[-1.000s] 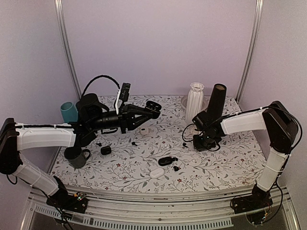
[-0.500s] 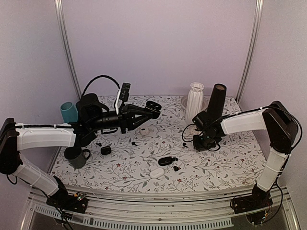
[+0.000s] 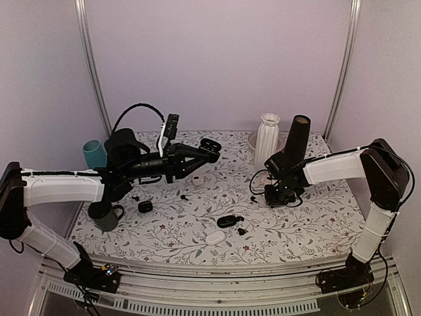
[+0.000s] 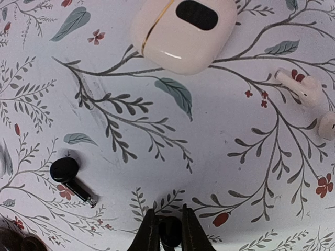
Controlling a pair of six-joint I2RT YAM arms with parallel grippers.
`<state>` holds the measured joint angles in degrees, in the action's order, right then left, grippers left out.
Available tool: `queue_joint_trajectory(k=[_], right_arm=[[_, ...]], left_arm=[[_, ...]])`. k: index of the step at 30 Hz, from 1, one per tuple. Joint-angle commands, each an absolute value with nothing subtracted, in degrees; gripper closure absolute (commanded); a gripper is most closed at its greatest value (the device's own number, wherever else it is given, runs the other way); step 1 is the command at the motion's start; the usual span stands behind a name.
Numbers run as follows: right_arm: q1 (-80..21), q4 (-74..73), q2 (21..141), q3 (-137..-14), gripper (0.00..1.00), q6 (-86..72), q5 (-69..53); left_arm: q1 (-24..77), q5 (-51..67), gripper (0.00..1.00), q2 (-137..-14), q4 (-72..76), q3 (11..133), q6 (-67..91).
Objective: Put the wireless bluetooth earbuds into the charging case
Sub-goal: Pick up the left earbud from the center of the board.
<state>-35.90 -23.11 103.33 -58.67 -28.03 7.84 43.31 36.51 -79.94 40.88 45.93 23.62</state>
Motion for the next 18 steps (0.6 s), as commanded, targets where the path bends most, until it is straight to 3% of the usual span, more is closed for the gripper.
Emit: queue_joint_trajectory(k=[1,18], right_arm=[[-35.2,-22.5,101.4,-58.2,0.93,-28.5,6.0],[-35.2,-11.3,82.2,-55.6,0.95,-29.0,-1.9]], left_arm=[[42.6,35.9,1.00,-81.1,42.4,45.4,24.0],[42.2,33.8,1.00,-87.4,49.8,44.0,30.2]])
